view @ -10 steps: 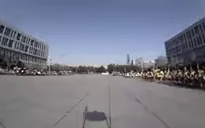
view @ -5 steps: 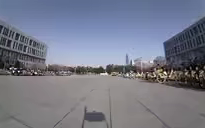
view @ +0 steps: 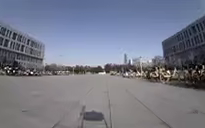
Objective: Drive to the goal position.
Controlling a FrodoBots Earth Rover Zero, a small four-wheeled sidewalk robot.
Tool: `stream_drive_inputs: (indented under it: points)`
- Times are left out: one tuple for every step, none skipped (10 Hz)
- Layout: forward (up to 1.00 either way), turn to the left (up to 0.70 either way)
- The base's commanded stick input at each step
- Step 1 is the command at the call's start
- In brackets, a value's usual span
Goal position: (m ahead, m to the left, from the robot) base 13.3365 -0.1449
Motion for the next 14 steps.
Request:
stream_drive_inputs:
  points:
    - [1.00, 0.02]
    - [1.00, 0.02]
    - [1.00, 0.02]
    - [1.00, 0.02]
    - [1.00, 0.02]
    - [1.00, 0.02]
    - [1.00, 0.02]
    - [1.00, 0.02]
    - [1.00, 0.02]
    - [1.00, 0.02]
    - [1.00, 0.02]
    - [1.00, 0.02]
    - [1.00, 0.02]
    - [1.00, 0.02]
